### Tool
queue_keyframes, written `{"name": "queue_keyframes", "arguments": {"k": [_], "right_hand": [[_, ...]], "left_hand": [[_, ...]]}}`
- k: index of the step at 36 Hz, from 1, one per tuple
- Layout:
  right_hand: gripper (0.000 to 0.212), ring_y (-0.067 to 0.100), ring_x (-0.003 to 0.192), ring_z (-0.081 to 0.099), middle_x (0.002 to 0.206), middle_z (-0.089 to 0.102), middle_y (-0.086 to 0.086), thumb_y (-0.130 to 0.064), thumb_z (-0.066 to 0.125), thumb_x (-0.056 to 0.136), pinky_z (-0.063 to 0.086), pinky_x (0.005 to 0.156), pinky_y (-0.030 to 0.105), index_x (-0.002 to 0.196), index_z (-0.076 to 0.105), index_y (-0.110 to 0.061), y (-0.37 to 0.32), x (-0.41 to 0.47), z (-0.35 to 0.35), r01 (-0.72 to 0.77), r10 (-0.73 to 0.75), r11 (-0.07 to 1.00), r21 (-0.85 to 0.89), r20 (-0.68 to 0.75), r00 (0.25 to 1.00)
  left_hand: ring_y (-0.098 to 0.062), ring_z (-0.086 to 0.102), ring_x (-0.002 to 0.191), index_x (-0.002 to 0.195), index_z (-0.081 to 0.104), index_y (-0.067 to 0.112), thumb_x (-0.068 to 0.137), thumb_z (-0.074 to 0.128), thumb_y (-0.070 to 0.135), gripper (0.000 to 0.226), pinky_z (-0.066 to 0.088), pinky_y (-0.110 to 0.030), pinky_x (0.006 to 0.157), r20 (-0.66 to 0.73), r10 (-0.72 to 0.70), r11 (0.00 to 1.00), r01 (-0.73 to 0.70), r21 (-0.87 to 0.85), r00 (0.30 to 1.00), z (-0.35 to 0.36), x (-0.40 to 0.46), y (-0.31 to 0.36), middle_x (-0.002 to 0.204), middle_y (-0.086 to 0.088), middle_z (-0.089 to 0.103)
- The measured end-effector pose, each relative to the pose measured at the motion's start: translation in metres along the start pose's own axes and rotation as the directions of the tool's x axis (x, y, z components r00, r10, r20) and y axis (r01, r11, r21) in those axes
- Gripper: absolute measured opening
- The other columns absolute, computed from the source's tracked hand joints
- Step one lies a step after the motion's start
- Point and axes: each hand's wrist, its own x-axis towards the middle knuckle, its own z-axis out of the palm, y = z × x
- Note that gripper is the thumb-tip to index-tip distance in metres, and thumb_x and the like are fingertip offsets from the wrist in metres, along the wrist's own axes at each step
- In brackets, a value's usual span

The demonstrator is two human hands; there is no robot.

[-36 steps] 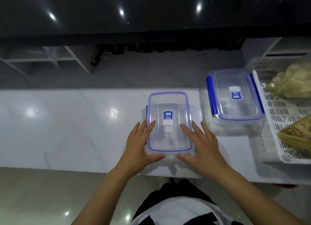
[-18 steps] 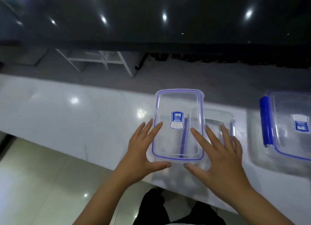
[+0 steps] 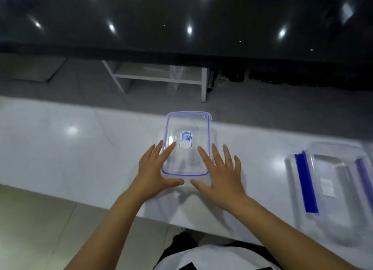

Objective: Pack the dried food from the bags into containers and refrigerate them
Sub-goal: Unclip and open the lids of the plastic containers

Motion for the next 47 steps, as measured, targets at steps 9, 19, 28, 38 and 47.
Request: {"name": "queue_keyframes", "arguments": {"k": [9, 19, 28, 38, 47], "right_hand": [[0.075, 0.024, 0.146, -0.034, 0.165, -0.02, -0.001, -0.084, -0.003, 0.08, -0.021, 0.113, 0.053, 0.138, -0.039, -0.052, -0.037, 0.029, 0.053, -0.112, 0.116, 0.991, -0.074, 0.045, 0.992], [0.077, 0.025, 0.15, -0.025, 0.162, -0.024, -0.008, -0.087, -0.002, 0.081, -0.022, 0.113, 0.051, 0.146, -0.027, -0.053, -0.038, 0.03, 0.063, -0.157, 0.158, 0.983, -0.091, 0.0, 0.987], [0.078, 0.023, 0.151, -0.023, 0.166, -0.016, -0.008, -0.081, 0.024, 0.085, -0.011, 0.117, 0.056, 0.137, -0.031, -0.063, -0.043, 0.011, 0.03, -0.212, 0.213, 0.977, -0.035, 0.021, 0.977], [0.097, 0.01, 0.149, -0.023, 0.162, -0.023, -0.02, -0.091, 0.038, 0.072, -0.007, 0.121, 0.048, 0.145, -0.018, -0.061, 0.014, -0.091, -0.07, -0.365, 0.389, 0.92, 0.144, -0.202, 0.899], [0.072, 0.011, 0.136, 0.036, 0.14, 0.042, -0.025, -0.057, 0.06, 0.079, 0.042, 0.094, 0.027, 0.144, 0.032, -0.051, 0.137, -0.183, -0.132, -0.329, 0.726, 0.465, 0.822, -0.142, 0.672]], "left_hand": [[-0.027, 0.007, 0.154, 0.146, 0.006, 0.066, 0.058, 0.057, 0.09, 0.106, 0.013, -0.049, 0.124, 0.03, 0.09, 0.993, -0.092, 0.072, 0.995, -0.002, 0.031, -0.065, 0.167, 0.001, 0.014], [-0.024, -0.011, 0.155, 0.144, -0.012, 0.065, 0.076, 0.058, 0.081, 0.099, -0.004, -0.045, 0.124, 0.086, 0.166, 0.972, -0.178, 0.151, 0.982, -0.001, 0.032, -0.076, 0.169, 0.001, -0.007], [-0.028, -0.002, 0.155, 0.145, -0.009, 0.063, 0.07, 0.061, 0.083, 0.104, 0.006, -0.047, 0.123, 0.04, 0.126, 0.989, -0.129, 0.076, 0.991, -0.013, 0.029, -0.063, 0.169, -0.007, 0.002], [-0.013, -0.006, 0.155, 0.143, -0.004, 0.07, 0.079, 0.058, 0.074, 0.089, 0.005, -0.04, 0.121, 0.044, 0.331, 0.925, -0.315, -0.21, 0.943, 0.015, 0.023, 0.045, 0.167, 0.018, -0.005], [0.01, 0.017, 0.142, 0.141, 0.005, 0.074, 0.072, 0.062, 0.082, 0.09, 0.026, -0.022, 0.107, 0.36, 0.43, 0.815, -0.184, -0.55, 0.828, 0.092, 0.002, 0.181, 0.145, 0.056, 0.006]]}}
